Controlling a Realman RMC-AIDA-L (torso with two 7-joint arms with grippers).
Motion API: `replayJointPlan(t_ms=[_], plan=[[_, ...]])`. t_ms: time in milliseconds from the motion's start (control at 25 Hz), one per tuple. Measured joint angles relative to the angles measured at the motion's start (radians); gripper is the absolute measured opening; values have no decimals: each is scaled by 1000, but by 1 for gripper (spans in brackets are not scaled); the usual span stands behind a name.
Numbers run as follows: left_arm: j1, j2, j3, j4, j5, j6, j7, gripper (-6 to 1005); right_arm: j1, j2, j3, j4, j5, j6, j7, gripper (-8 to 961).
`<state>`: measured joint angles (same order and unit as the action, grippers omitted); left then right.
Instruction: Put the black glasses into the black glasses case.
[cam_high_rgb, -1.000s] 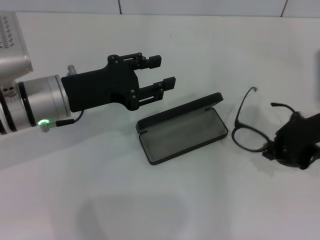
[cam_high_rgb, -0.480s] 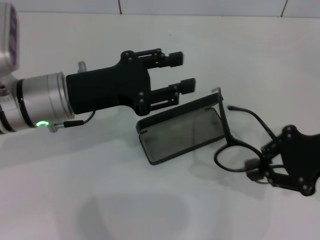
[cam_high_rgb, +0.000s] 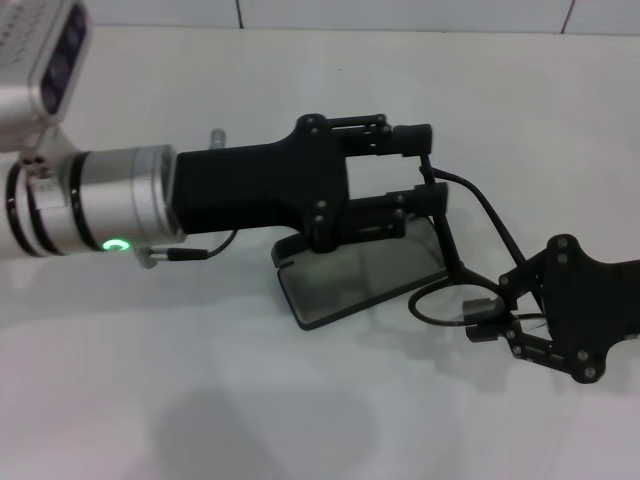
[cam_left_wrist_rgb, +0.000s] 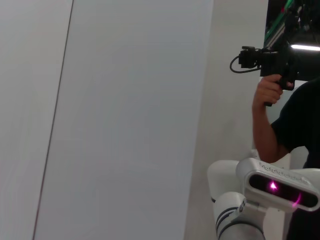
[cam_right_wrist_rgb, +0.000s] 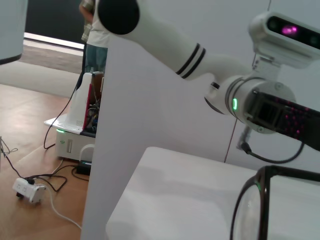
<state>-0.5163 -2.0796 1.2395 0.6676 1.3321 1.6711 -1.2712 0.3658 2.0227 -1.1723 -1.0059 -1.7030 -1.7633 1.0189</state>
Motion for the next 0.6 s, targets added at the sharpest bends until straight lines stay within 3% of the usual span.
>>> replayJointPlan(t_ms=[280,600], plan=[[-89,1,0,-97,40,-8,-34,577,-10,2,-2,23,44,8,-82,106],[-133,-4,-2,-98,162,-31,-120,577,-31,2,3,28,58,10,-121,105]])
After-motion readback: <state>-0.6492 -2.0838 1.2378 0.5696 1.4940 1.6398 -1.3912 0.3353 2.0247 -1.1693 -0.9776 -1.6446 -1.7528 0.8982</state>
